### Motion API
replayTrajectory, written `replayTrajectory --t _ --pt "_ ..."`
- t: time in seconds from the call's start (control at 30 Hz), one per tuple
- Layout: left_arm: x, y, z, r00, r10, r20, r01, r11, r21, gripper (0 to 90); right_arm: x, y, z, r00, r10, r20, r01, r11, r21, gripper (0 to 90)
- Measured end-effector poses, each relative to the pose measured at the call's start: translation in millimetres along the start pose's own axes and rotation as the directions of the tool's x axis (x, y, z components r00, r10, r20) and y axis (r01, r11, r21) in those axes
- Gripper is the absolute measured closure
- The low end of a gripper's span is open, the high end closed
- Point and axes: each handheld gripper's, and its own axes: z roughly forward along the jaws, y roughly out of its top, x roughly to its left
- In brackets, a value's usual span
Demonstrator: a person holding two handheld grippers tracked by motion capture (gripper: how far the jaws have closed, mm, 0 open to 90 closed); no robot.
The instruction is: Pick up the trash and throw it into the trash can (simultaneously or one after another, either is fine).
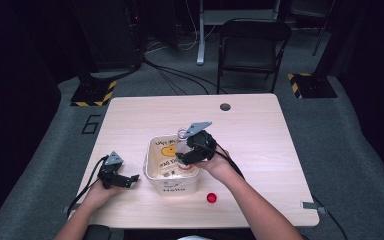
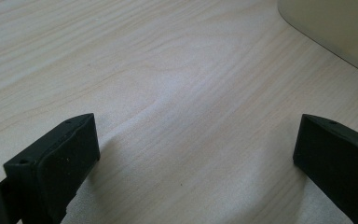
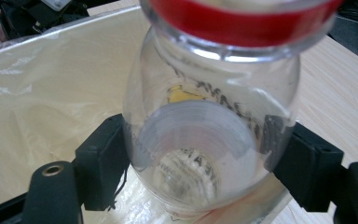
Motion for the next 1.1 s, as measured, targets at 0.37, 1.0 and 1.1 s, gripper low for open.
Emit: replayTrajectory --t 0.37,1.0,1.1 --pt "-0.1 -0.1 0.1 1.0 -0.001 -0.002 0.001 1.0 -0.002 0.0 -2.9 1.2 -8.4 0.9995 0.029 -0.011 -0.029 0.999 -0.042 19.5" --pt "-0.1 -0.1 0.1 1.0 0.0 -0.002 0.0 1.0 -0.002 0.0 -10.9 -2.2 -41.2 0.9987 0.05 0.008 -0.048 0.992 -0.114 19.7" --pt "0.0 0.0 0.0 1.0 0.0 0.0 0.0 1.0 0.0 0.0 -13.0 -4.3 -46.8 0.9986 0.051 0.016 -0.048 0.991 -0.127 20.0"
